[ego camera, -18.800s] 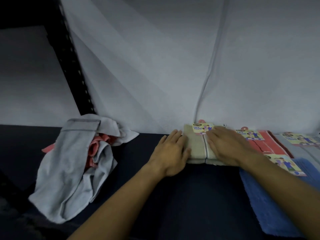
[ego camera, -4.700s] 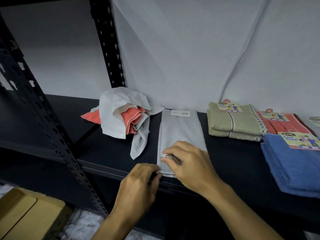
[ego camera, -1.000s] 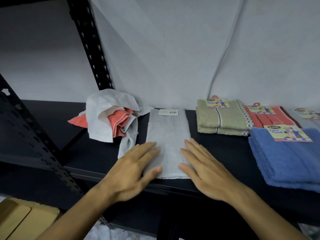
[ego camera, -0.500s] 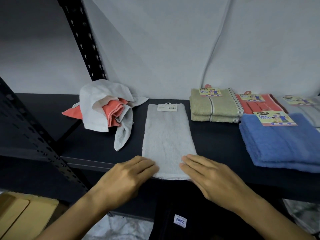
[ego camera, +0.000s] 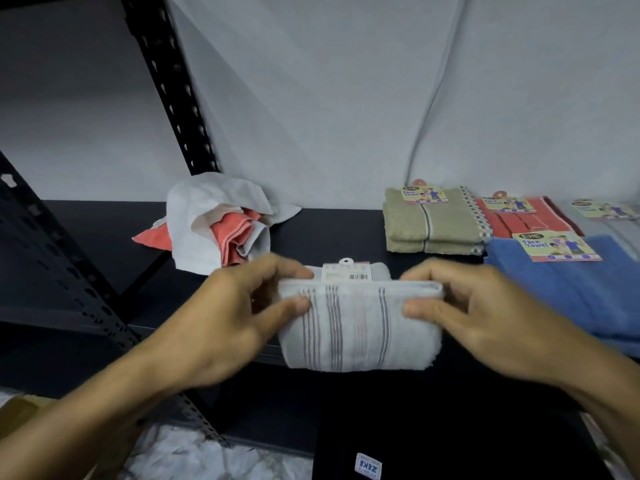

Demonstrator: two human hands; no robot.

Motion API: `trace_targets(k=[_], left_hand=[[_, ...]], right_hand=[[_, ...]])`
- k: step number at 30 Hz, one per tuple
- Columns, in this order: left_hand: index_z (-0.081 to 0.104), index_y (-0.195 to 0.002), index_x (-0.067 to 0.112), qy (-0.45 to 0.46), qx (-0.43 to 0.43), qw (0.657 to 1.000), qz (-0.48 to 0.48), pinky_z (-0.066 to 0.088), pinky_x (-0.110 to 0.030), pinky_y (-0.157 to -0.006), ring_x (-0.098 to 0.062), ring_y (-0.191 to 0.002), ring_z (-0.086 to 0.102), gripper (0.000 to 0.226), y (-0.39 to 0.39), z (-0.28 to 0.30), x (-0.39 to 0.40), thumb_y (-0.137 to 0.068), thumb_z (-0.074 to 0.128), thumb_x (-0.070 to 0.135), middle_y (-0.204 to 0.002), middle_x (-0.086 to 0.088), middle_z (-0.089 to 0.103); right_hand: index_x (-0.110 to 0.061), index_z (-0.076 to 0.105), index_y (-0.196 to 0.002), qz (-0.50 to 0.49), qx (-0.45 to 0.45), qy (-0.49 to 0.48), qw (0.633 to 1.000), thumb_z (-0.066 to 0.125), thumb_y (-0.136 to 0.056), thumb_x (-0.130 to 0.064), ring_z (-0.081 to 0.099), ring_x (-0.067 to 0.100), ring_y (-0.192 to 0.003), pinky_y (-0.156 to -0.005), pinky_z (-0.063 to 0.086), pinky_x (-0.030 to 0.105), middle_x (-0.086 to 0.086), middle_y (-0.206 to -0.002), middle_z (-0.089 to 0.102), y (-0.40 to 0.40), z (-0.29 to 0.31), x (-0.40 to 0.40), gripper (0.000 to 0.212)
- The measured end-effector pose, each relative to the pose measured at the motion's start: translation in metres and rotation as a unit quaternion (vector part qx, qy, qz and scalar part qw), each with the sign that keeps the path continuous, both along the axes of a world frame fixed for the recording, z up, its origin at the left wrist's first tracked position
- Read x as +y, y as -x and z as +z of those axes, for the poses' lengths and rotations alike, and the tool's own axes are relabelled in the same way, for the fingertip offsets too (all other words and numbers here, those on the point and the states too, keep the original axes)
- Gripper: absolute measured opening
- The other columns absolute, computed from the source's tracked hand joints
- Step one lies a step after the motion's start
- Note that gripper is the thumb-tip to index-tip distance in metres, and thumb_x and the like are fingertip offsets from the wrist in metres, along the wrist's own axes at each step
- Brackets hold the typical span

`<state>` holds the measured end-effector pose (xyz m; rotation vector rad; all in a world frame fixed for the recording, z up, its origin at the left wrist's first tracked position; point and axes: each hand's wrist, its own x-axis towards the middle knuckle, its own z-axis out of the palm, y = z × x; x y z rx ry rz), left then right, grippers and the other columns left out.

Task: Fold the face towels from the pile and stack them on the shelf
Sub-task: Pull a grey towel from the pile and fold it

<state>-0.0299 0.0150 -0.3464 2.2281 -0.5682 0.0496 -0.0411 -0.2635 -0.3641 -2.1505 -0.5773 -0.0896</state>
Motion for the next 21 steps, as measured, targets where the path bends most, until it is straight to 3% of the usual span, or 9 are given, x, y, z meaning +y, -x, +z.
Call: trace_targets(k=[3, 6, 10, 12, 17, 21], left_hand=[[0.067, -0.101, 0.031, -0.002, 0.004, 0.998, 0.068, 0.049, -0.011, -0.068, -0.003, -0.081, 0.065, 0.013, -0.037, -0.002, -0.011, -0.089, 0.070, 0.033, -0.087, 0.010, 0.070], [0.065, -0.105, 0.028, -0.083, -0.009, 0.990, 0.111, 0.044, -0.008, -0.067, -0.001, -0.087, 0.061, 0.012, -0.078, -0.019, -0.022, -0.095, 0.063, 0.034, -0.093, 0.015, 0.065], [0.063, -0.108, 0.024, -0.187, -0.003, 0.971, 0.148, 0.050, -0.034, -0.085, -0.015, -0.099, 0.061, 0.017, -0.111, -0.048, -0.036, -0.097, 0.055, 0.034, -0.101, 0.007, 0.066], [0.062, -0.109, 0.023, -0.251, -0.002, 0.955, 0.156, 0.046, -0.033, -0.082, -0.017, -0.104, 0.059, 0.019, -0.118, -0.059, -0.039, -0.098, 0.052, 0.034, -0.109, 0.005, 0.064], [0.063, -0.114, 0.020, -0.288, 0.043, 0.947, 0.137, 0.050, -0.041, -0.092, -0.022, -0.107, 0.058, 0.027, -0.127, -0.065, -0.041, -0.098, 0.050, 0.037, -0.116, -0.002, 0.063], [0.069, -0.111, 0.013, -0.266, 0.167, 0.947, 0.071, 0.055, -0.033, -0.082, -0.018, -0.095, 0.065, 0.027, -0.134, -0.045, -0.036, -0.091, 0.065, 0.030, -0.105, -0.002, 0.069]], right_hand=[[-0.029, 0.062, -0.090, -0.079, 0.000, 0.001, 0.997, 0.066, -0.088, -0.032, 0.064, 0.012, -0.079, -0.073, 0.051, 0.034, -0.009, -0.086, 0.068, -0.034, 0.001, 0.007, 0.006], [-0.027, 0.056, -0.089, -0.154, 0.016, 0.113, 0.981, 0.060, -0.093, -0.036, 0.058, 0.008, -0.076, -0.062, 0.043, 0.026, -0.007, -0.088, 0.062, -0.074, -0.009, 0.019, 0.010], [-0.017, 0.058, -0.107, -0.202, 0.038, 0.248, 0.947, 0.054, -0.096, -0.038, 0.057, 0.020, -0.094, -0.078, 0.048, 0.035, 0.001, -0.105, 0.060, -0.112, -0.035, 0.030, 0.023], [-0.017, 0.058, -0.108, -0.202, 0.040, 0.292, 0.934, 0.053, -0.097, -0.040, 0.055, 0.020, -0.098, -0.077, 0.044, 0.034, 0.000, -0.110, 0.055, -0.119, -0.044, 0.032, 0.026], [-0.020, 0.058, -0.115, -0.204, 0.092, 0.279, 0.934, 0.054, -0.095, -0.041, 0.055, 0.019, -0.104, -0.082, 0.045, 0.034, -0.002, -0.114, 0.059, -0.124, -0.052, 0.031, 0.029], [-0.013, 0.048, -0.136, -0.179, 0.166, 0.219, 0.945, 0.064, -0.091, -0.032, 0.050, 0.020, -0.121, -0.099, 0.042, 0.031, 0.006, -0.134, 0.052, -0.126, -0.048, 0.028, 0.051]])
